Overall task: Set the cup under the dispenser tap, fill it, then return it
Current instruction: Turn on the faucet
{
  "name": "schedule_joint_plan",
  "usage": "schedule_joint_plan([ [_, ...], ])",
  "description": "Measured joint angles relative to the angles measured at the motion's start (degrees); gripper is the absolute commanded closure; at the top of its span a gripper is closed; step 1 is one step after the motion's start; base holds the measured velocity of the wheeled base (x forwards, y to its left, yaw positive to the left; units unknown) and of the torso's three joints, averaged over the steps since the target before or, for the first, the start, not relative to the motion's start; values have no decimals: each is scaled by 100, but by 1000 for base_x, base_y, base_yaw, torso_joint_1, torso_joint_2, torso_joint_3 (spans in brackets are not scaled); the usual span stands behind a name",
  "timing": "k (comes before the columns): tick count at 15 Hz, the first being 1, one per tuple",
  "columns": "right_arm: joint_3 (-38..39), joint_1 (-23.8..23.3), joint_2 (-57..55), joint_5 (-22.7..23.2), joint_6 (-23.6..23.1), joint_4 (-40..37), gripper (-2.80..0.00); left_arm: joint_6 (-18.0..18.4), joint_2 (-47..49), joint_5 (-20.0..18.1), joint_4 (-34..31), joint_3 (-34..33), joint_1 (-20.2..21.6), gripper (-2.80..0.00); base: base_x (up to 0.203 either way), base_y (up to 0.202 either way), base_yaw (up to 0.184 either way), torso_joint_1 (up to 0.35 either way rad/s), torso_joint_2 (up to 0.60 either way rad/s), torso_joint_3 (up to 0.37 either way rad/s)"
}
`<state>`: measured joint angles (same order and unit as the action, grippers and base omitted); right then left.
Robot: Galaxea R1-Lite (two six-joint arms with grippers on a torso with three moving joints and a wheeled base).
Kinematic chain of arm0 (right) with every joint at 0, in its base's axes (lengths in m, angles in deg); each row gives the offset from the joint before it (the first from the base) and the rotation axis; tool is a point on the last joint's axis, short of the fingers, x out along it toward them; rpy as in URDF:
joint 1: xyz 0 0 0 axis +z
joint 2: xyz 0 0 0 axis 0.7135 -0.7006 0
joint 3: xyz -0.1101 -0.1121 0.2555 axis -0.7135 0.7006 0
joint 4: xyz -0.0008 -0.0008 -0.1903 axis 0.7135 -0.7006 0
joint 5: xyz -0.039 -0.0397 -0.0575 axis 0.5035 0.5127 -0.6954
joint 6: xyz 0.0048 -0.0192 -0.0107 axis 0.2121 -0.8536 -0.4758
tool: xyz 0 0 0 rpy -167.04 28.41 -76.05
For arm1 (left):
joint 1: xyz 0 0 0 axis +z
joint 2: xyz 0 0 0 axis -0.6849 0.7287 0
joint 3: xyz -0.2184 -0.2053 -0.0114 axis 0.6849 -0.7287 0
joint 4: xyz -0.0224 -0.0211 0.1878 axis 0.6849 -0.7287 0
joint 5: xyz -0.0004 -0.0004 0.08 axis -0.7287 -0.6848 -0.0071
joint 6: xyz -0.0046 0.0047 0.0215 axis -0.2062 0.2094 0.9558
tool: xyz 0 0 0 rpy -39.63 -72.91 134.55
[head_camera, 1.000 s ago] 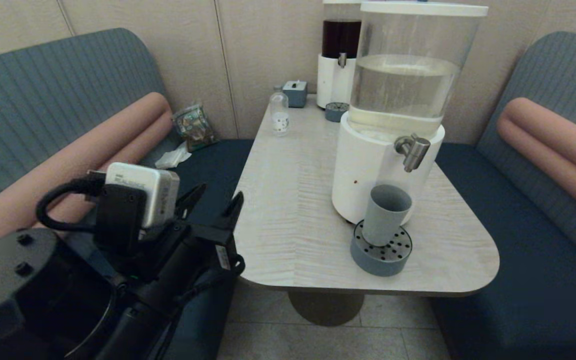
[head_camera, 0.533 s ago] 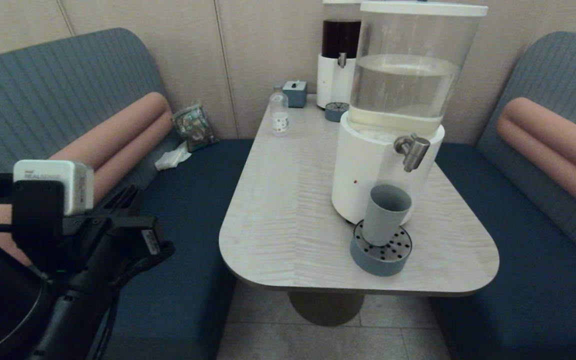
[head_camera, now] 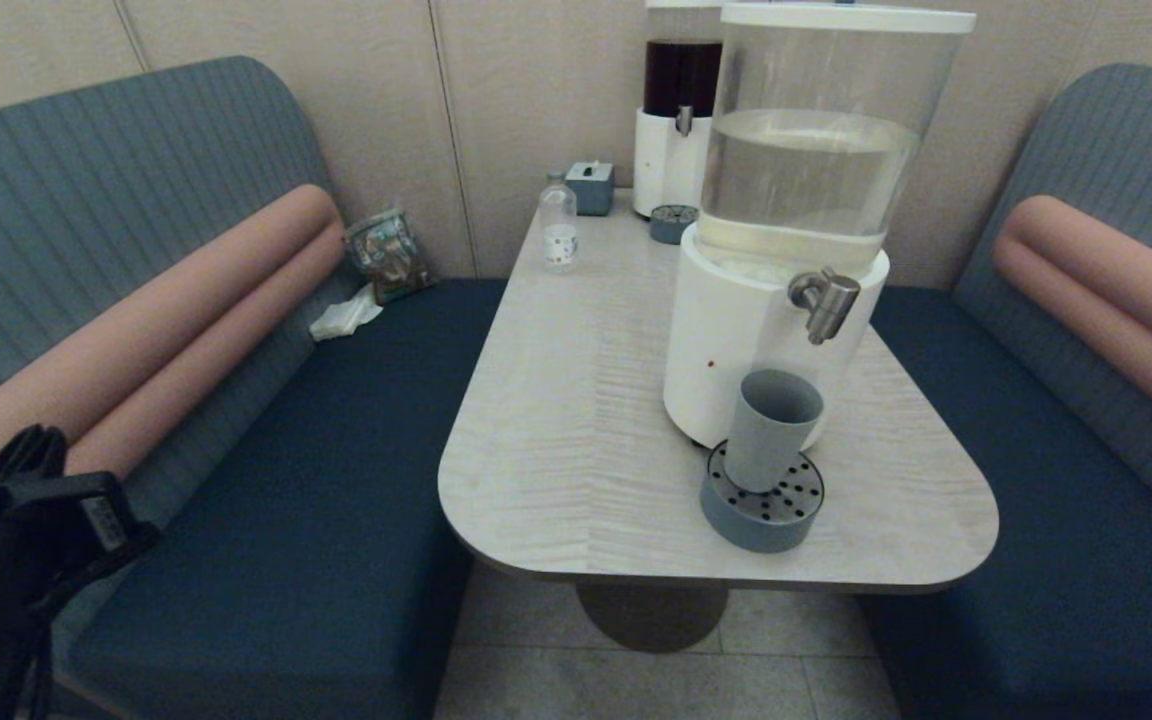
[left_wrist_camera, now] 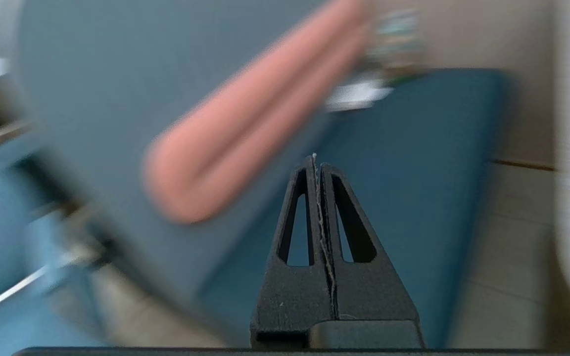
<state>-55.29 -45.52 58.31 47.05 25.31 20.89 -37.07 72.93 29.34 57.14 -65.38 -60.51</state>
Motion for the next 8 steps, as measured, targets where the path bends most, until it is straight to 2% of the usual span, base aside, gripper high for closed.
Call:
schedule_joint_plan([
  [2, 0, 0, 0, 0, 3, 0, 0, -15, -519, 42, -132, -373, 560, 0, 0, 0, 0, 0, 0, 0],
  [4, 0, 0, 0, 0, 0, -1, 0, -14, -1230, 65, -389, -623, 930, 0, 0, 0, 0, 0, 0, 0],
  [8, 0, 0, 0, 0, 0, -1, 0, 35, -3077, -6, -1410, -795, 1357, 0, 0, 0, 0, 0, 0, 0],
])
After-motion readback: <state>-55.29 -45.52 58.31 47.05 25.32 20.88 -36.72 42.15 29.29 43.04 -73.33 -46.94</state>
